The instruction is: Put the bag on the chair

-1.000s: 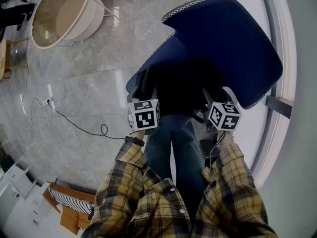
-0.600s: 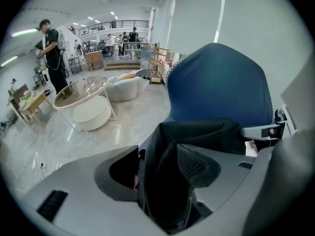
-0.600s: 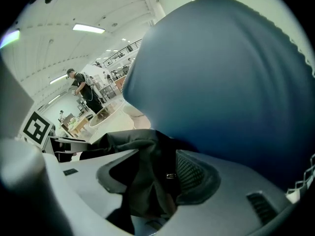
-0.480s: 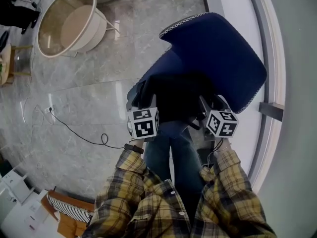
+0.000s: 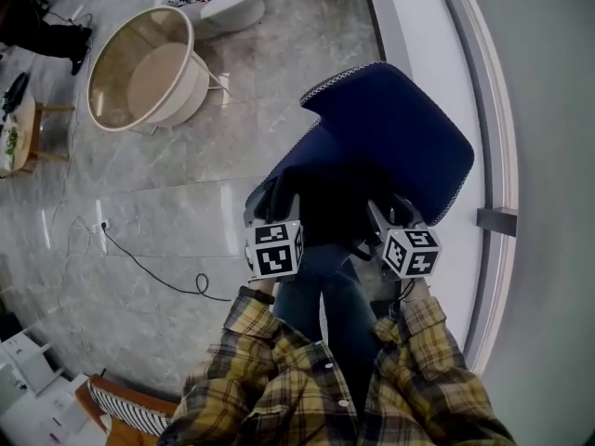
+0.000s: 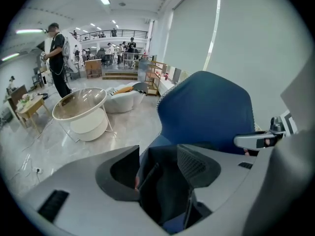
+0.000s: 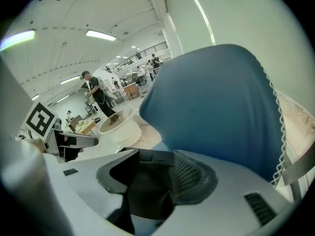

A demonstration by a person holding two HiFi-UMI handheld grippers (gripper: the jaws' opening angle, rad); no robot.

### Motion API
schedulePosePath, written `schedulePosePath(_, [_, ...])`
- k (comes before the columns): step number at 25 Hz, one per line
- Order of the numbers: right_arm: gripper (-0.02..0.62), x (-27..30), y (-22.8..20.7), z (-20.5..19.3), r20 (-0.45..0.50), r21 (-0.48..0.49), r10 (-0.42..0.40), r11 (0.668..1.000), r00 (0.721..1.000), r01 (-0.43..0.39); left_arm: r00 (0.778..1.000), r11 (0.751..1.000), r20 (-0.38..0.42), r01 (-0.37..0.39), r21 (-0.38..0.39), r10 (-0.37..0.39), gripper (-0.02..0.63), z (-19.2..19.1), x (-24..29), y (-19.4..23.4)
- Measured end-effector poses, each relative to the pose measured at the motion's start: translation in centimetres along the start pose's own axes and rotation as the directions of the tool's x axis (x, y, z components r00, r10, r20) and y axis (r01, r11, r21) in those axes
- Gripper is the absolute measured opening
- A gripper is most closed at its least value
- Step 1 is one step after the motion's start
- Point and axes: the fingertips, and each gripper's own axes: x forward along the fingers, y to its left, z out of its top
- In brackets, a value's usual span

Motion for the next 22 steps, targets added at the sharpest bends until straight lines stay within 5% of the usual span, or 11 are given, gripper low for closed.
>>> schedulePosePath(7, [0.193, -4.5, 4.0, 6.0, 0.142, -0.022, 0.058, 0.998, 0.988, -0.055, 0.996, 0.999, 0.067, 0.054, 0.000, -0.054, 0.242, 4.3, -3.4, -2.4])
schedulePosePath(12, [0.178, -8.5, 7.2, 12.3, 0.295, -0.030, 0.138, 0.990, 0.946, -0.135, 0.976, 0.993, 0.186, 0.097, 0.067, -0.108, 0.207, 10.0, -7.2, -4.7])
schedulePosePath(16, [0.146, -12.7, 10.2, 17.3, 0.413, -0.036, 0.208, 0.977, 0.887, -0.212, 0.937, 0.983, 0.302, 0.152, 0.100, -0.176, 0.139, 14.9, -11.3, -6.9])
schedulePosePath(22, [0.117, -18.2, 14.1, 22.5, 0.515, -0.114, 0.316, 0.947, 0.797, -0.301, 0.846, 0.952, 0.436, 0.278, 0.127, -0.305, 0.085, 21.2, -17.5, -9.9])
